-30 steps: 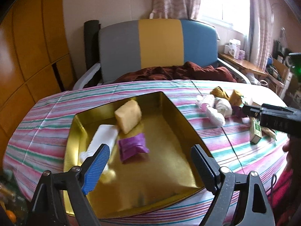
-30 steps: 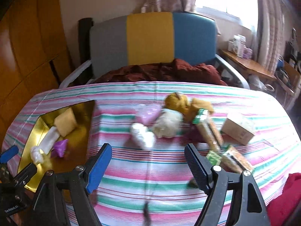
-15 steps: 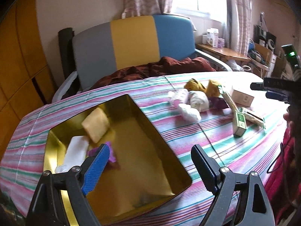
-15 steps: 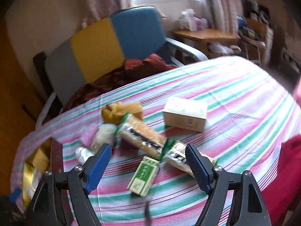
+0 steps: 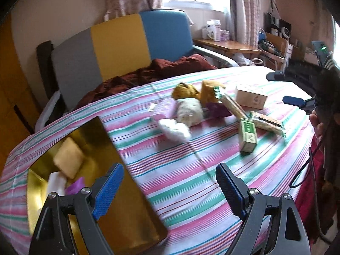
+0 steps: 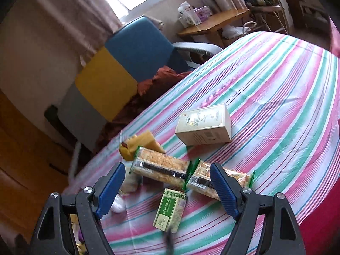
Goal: Organize objects
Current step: 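Grasp the green tea box with the left gripper, then lift a cracker packet with right gripper while left gripper holds the green box, then carry the green box and cracker packet to the gold tray and release both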
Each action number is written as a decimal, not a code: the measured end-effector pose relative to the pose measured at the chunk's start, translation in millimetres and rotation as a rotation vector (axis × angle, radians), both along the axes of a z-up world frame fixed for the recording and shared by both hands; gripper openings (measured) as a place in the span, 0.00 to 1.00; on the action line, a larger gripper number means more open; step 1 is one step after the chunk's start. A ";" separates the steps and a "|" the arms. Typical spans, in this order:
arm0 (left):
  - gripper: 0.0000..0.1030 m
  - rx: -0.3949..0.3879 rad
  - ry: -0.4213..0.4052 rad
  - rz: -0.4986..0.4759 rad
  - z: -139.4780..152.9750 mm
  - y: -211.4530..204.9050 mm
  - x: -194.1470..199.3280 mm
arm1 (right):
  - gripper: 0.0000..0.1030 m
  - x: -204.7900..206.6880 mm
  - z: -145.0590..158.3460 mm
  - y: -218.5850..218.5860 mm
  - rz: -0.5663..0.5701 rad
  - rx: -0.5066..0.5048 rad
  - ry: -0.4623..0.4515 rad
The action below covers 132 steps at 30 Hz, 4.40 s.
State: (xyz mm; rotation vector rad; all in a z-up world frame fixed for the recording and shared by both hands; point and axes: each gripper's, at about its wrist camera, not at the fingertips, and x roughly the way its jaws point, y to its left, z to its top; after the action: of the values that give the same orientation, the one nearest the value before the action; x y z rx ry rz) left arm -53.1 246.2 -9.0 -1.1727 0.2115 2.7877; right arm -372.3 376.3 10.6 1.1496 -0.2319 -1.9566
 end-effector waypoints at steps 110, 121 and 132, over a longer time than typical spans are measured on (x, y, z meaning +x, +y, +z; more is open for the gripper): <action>0.30 0.241 0.072 0.104 12.0 -81.1 30.2 | 0.45 160.8 2.8 -142.0 0.837 0.337 0.110; 0.30 0.156 0.096 0.471 0.9 -192.4 80.8 | 0.46 263.7 -17.5 -188.8 1.032 0.254 0.058; 0.68 0.155 0.113 0.605 -8.8 -223.4 112.4 | 0.76 322.0 -40.1 -193.5 1.131 0.228 0.085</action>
State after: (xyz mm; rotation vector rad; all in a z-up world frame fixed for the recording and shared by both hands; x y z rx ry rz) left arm 59.3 22.8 -17.8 -1.1979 -0.4168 3.2997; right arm -50.3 182.8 -29.5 0.9872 0.5926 -1.0125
